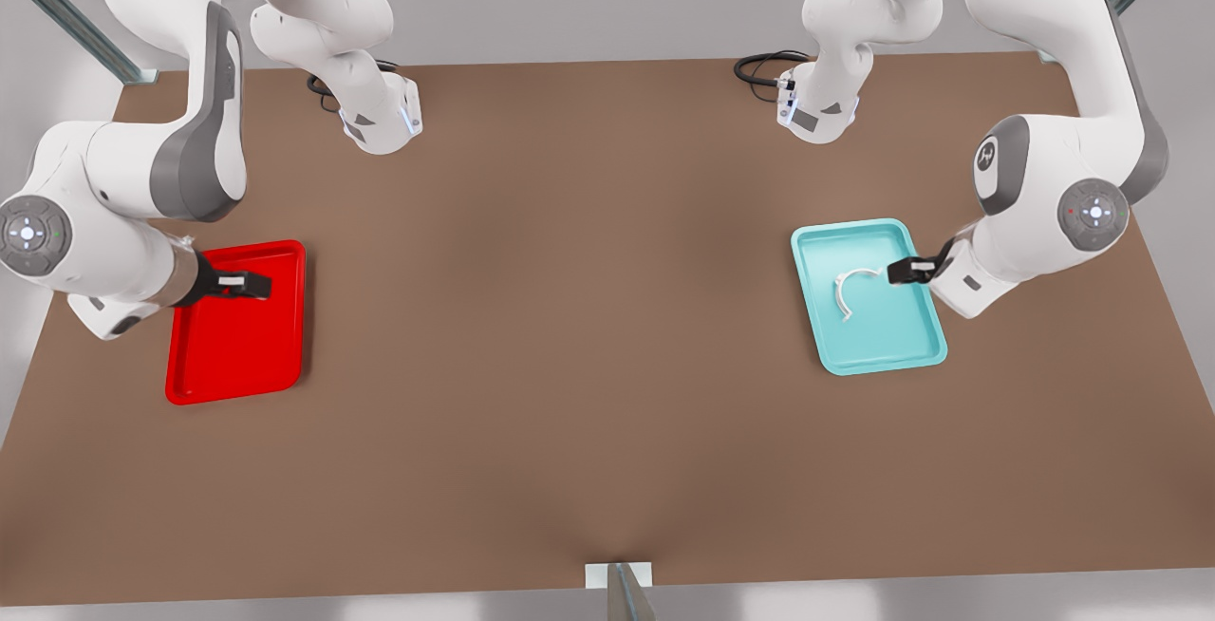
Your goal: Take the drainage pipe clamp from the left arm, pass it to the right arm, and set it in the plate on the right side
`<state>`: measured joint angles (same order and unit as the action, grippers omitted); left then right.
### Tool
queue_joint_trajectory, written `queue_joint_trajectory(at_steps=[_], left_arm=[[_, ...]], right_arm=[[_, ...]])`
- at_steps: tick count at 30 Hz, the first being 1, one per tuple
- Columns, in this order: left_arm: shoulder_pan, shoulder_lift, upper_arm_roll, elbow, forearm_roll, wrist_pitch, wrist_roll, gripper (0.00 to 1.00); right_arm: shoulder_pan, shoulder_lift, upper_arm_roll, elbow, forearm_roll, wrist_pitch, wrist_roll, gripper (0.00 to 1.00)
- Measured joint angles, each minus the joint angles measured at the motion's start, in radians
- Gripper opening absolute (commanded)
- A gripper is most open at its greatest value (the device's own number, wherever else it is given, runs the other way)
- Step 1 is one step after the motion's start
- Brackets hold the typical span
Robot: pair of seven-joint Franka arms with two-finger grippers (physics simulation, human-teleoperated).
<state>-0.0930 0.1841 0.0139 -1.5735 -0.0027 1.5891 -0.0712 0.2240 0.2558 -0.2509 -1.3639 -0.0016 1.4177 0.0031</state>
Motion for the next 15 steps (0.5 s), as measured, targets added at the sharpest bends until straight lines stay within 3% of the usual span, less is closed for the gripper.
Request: queue_joint_trajectory(at_steps=[3,9,15], left_arm=[[-0.006,-0.004,0.000,-0.073,0.003,0.041,-0.005,1.00],[-0.028,0.051,0.009,-0.504,-0.001,0.372,-0.016,1.00],[0.003,0.089,0.023,-0.691,-0.047,0.689,-0.022,1.00]], right_arm=[[-0.001,0.002,0.001,-0.002,0.001,0.019,0.000,1.00],[-0.001,0.025,0.001,-0.011,-0.003,0.039,-0.013,1.00],[-0.012,0.029,0.001,-0.019,0.002,0.046,-0.022,1.00]])
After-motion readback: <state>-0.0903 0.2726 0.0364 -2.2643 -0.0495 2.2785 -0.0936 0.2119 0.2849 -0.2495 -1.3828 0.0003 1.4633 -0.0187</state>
